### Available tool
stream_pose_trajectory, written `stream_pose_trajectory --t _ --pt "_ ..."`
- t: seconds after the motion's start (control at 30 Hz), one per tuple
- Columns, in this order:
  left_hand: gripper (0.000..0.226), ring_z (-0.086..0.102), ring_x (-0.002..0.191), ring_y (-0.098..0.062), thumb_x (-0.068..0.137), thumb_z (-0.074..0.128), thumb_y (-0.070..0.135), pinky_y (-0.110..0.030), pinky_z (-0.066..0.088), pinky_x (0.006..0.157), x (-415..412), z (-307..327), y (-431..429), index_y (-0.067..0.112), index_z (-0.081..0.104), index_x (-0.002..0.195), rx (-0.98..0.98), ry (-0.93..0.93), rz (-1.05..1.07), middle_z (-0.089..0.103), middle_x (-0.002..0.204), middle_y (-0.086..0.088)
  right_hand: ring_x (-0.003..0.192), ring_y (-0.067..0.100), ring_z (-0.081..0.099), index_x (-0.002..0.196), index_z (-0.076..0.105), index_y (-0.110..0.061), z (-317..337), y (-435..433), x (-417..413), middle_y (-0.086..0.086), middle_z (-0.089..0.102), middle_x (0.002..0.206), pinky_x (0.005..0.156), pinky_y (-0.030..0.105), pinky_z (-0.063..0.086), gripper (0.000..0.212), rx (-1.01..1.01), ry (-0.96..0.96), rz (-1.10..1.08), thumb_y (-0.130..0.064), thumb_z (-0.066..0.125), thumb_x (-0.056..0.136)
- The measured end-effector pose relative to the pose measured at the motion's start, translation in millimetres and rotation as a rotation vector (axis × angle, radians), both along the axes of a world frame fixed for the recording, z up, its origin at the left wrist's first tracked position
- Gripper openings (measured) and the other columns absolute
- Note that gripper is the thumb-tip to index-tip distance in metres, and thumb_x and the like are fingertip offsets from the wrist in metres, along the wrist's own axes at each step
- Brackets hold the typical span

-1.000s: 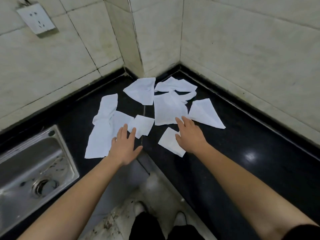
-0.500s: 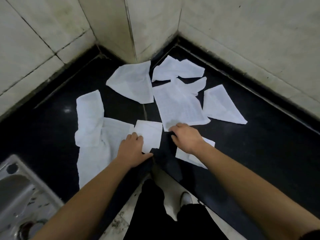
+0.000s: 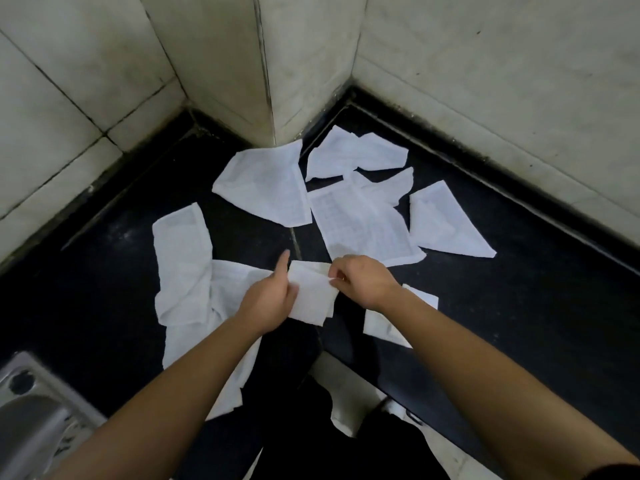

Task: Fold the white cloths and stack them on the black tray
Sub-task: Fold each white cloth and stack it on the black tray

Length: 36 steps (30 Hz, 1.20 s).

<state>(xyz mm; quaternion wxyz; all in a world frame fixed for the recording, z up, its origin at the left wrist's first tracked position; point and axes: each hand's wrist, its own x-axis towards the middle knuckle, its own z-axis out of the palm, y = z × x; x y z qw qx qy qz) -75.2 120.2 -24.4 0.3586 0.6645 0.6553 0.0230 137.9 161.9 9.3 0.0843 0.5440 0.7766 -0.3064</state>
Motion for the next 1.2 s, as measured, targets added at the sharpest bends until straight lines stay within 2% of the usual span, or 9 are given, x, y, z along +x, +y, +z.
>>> stream_pose_trajectory --t 0.07,0.2,0.33,0.5,0.63,0.73,0.93,1.1,1.2 --pt "0.073 0.062 0.073 -0.02 0.101 0.044 0.036 -0.038 0.052 0.071 11 9 12 0.033 -0.003 0.157 -0.023 0.073 -0.158 0.066 0.085 -0.002 0.101 0.024 0.061 0.117 0.065 -0.02 14 -3 17 0.002 0.062 0.111 0.085 0.034 0.049 0.021 0.001 0.004 0.037 -0.03 0.055 0.1" --pt "0.029 0.065 0.099 -0.025 0.1 0.048 0.038 -0.032 0.045 0.074 56 42 29 0.032 0.059 0.126 0.095 0.207 -0.438 0.07 0.105 0.0 0.109 0.023 0.059 0.13 0.063 -0.022 49 -15 63 0.003 0.057 0.122 0.092 0.035 0.048 0.031 0.036 -0.006 -0.009 -0.03 0.051 0.103" --pt "0.039 0.062 0.09 -0.025 0.102 0.036 0.044 -0.038 0.05 0.072 109 75 30 0.024 0.065 0.119 0.324 0.28 -0.5 0.057 0.106 -0.003 0.089 0.017 0.063 0.099 0.075 -0.025 89 -33 123 -0.007 0.067 0.096 0.074 0.032 0.051 0.018 0.036 -0.007 -0.244 -0.04 0.068 0.092" --pt "0.033 0.048 0.072 -0.013 0.1 0.043 0.043 -0.031 0.037 0.069 177 103 23 0.018 0.059 0.114 0.453 0.125 -0.398 0.046 0.085 0.017 0.074 0.0 0.066 0.069 0.077 -0.02 124 -63 196 -0.015 0.074 0.072 0.068 0.021 0.054 0.024 -0.052 0.367 -0.62 -0.041 0.089 0.071" --pt "0.039 0.063 0.083 -0.028 0.099 0.058 0.018 -0.032 0.047 0.063 214 106 14 0.014 0.056 0.137 0.683 0.09 -0.541 0.059 0.112 -0.009 0.06 0.006 0.055 0.072 0.071 -0.015 131 -90 243 -0.001 0.069 0.071 0.049 0.017 0.04 0.025 -0.173 0.739 -0.994 -0.034 0.087 0.076" --pt "0.038 0.063 0.08 -0.028 0.095 0.062 0.007 -0.032 0.049 0.064 237 102 7 0.011 0.062 0.133 0.706 -0.051 -0.432 0.062 0.105 -0.011 0.063 0.01 0.058 0.076 0.063 -0.017 117 -112 275 0.01 0.069 0.084 0.047 0.02 0.038 0.021 -0.198 0.937 -1.275 -0.024 0.079 0.085" --pt "0.028 0.071 0.072 -0.026 0.105 0.039 0.016 -0.042 0.059 0.072 258 85 -11 0.011 0.064 0.116 0.13 -0.457 0.15 0.072 0.084 -0.008 0.062 0.012 0.058 0.103 0.058 -0.007 85 -154 319 0.012 0.067 0.083 0.048 0.019 0.046 0.011 -0.138 1.062 -1.616 -0.011 0.065 0.096" --pt "0.032 0.074 0.093 -0.031 0.103 0.035 0.016 -0.04 0.057 0.078 278 80 -34 0.003 0.056 0.123 -0.418 -0.83 0.556 0.07 0.113 -0.021 0.066 0.013 0.059 0.108 0.061 -0.012 73 -171 327 0.01 0.064 0.094 0.056 0.02 0.052 0.012 -0.126 1.182 -1.605 -0.007 0.062 0.097" --pt "0.043 0.068 0.104 -0.034 0.105 0.034 0.041 -0.048 0.056 0.083 291 79 -39 0.008 0.051 0.127 -0.549 -0.873 0.669 0.068 0.115 -0.019 0.07 0.011 0.061 0.111 0.065 -0.013 73 -171 327 0.007 0.068 0.098 0.062 0.022 0.053 0.014 -0.135 1.227 -1.588 -0.01 0.061 0.098"
